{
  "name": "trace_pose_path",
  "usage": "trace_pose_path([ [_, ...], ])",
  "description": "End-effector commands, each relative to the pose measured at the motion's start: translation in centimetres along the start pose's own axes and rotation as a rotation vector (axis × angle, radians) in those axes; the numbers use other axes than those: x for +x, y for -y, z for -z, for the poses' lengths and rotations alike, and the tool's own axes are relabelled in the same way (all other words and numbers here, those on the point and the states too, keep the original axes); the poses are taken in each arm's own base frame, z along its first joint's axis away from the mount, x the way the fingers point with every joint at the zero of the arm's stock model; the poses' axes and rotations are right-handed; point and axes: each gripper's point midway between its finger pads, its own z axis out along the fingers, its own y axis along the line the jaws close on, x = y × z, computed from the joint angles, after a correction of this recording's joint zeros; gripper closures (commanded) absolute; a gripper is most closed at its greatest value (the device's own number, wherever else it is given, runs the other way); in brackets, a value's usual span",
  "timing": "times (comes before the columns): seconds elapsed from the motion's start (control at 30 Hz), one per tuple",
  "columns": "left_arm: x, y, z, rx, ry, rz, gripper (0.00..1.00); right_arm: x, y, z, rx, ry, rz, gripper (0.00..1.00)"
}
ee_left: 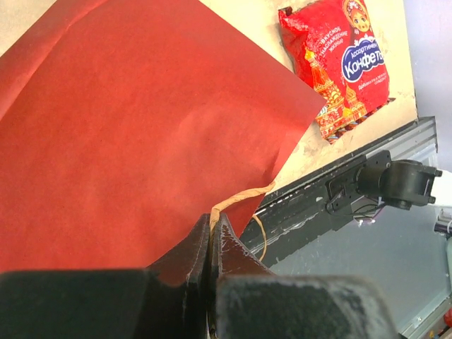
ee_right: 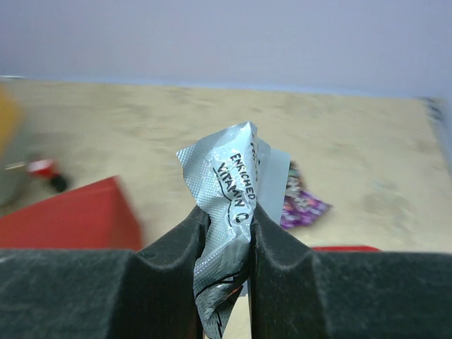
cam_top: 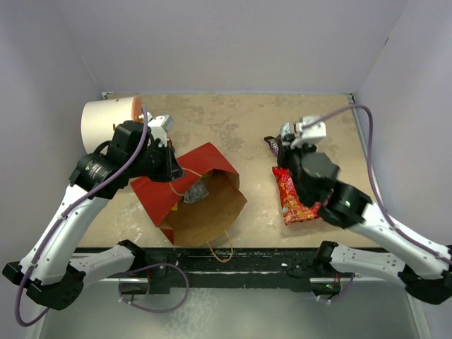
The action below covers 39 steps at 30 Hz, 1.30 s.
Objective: Take the snacks out of the paper bag
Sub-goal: Place the snack at the center of the board.
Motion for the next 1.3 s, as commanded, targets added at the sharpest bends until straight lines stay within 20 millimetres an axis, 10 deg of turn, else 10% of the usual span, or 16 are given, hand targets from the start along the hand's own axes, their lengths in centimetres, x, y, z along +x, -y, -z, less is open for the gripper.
trace_pose_path([
  [0.0,0.0,0.3,0.5,0.017,0.013,-0.006,1.00,1.7,3.8,-5.6,0.227,-0.077,-0.050,1.00],
  [0.3,-0.3,0.5,0.7,0.016,0.022,0.008,1.00,10.7,9.0,-13.2,0.388,-0.458,0.048,1.00],
  [0.67,-0.1,0.3,0.1,0.010,0.016,0.038,1.00,22.3,21.6,-15.4,0.700,-0.763,-0.023,1.00],
  [1.1,-0.3,0.4,-1.2,0.014,0.004,0.062,1.00,27.2,29.5,-16.6,0.880,-0.815,0.051,0.95],
  [1.27,-0.3,0.4,-1.1,0.010,0.005,0.066,1.00,25.9,28.7,-19.0,0.797,-0.764,-0.011,0.53],
])
